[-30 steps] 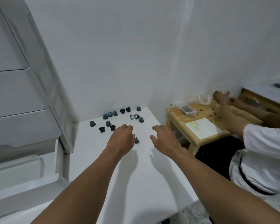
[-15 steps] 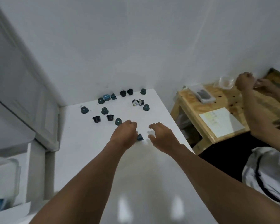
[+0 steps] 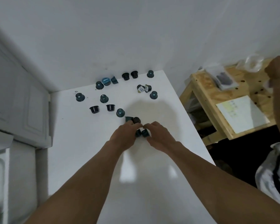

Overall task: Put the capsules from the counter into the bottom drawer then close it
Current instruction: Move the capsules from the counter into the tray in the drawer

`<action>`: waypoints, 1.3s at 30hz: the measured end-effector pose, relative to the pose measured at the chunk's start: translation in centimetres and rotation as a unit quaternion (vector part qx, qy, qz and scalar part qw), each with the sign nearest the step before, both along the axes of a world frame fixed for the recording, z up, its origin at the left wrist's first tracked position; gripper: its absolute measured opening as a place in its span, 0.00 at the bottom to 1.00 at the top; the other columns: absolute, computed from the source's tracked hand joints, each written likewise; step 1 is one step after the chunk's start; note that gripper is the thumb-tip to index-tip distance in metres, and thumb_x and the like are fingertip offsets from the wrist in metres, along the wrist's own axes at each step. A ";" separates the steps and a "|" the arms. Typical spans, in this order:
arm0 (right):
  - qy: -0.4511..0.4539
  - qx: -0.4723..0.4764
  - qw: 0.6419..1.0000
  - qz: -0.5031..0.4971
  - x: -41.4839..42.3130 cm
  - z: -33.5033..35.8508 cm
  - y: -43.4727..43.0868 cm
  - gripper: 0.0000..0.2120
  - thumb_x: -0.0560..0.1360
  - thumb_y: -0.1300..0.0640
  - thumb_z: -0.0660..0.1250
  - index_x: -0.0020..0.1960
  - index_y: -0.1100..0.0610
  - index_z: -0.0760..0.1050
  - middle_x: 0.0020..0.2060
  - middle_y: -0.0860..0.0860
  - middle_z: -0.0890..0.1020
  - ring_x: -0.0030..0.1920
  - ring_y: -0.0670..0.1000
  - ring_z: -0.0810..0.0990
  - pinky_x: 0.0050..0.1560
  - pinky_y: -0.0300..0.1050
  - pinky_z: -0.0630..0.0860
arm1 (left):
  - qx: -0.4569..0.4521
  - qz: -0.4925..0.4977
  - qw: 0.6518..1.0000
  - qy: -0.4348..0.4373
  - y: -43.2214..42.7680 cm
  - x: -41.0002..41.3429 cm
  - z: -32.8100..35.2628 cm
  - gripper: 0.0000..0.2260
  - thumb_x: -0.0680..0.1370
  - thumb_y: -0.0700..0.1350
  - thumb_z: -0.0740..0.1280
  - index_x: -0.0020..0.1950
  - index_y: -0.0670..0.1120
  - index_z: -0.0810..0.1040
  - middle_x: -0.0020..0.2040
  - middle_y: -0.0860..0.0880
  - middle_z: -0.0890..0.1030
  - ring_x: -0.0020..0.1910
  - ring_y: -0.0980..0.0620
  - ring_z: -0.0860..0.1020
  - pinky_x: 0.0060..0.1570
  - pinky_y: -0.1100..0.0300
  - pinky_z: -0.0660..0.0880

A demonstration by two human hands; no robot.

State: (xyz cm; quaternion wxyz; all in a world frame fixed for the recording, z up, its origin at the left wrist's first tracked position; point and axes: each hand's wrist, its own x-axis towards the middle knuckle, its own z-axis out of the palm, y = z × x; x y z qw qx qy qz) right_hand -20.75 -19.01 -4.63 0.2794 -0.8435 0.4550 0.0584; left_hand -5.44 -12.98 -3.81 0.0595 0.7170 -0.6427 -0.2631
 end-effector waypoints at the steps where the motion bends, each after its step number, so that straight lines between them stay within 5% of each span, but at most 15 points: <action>1: 0.002 0.004 1.000 -0.002 0.0 -0.3 -0.2 0.18 0.75 0.60 0.62 0.64 0.51 0.71 0.57 0.54 0.74 0.53 0.57 0.78 0.53 0.48 0.75 | 0.004 -0.004 1.000 0.004 -0.2 0.0 -0.3 0.21 0.77 0.39 0.64 0.69 0.52 0.70 0.63 0.46 0.73 0.56 0.42 0.76 0.55 0.53 0.74; 9: 0.005 -0.006 1.000 -0.013 0.3 -1.6 -1.3 0.07 0.75 0.55 0.62 0.48 0.58 0.74 0.43 0.53 0.74 0.44 0.55 0.76 0.41 0.46 0.71 | 0.007 0.000 1.000 0.003 -1.7 0.5 -1.4 0.11 0.77 0.42 0.63 0.59 0.43 0.76 0.55 0.43 0.76 0.51 0.41 0.76 0.51 0.51 0.73; 21: 0.027 -0.001 0.999 -0.020 0.0 -1.1 -1.2 0.09 0.73 0.53 0.66 0.43 0.60 0.74 0.40 0.52 0.71 0.44 0.56 0.75 0.39 0.43 0.63 | 0.037 0.091 0.995 -0.012 0.5 0.7 -0.2 0.12 0.74 0.47 0.66 0.52 0.42 0.72 0.47 0.41 0.79 0.45 0.40 0.77 0.43 0.55 0.70; 28: 0.004 -0.003 1.000 -0.016 -0.5 2.0 0.4 0.21 0.74 0.51 0.67 0.66 0.52 0.73 0.58 0.55 0.71 0.55 0.59 0.77 0.55 0.45 0.71 | -0.024 0.142 0.990 0.008 3.5 0.2 3.3 0.15 0.74 0.48 0.67 0.59 0.45 0.74 0.54 0.44 0.75 0.53 0.42 0.75 0.49 0.57 0.70; 39: -0.127 -0.088 0.983 0.100 0.2 12.7 5.4 0.19 0.73 0.51 0.69 0.62 0.53 0.73 0.55 0.54 0.73 0.53 0.58 0.76 0.49 0.45 0.72 | -0.183 0.289 0.938 -0.060 12.9 -3.0 13.1 0.21 0.75 0.46 0.68 0.67 0.46 0.71 0.60 0.44 0.72 0.58 0.46 0.73 0.56 0.59 0.69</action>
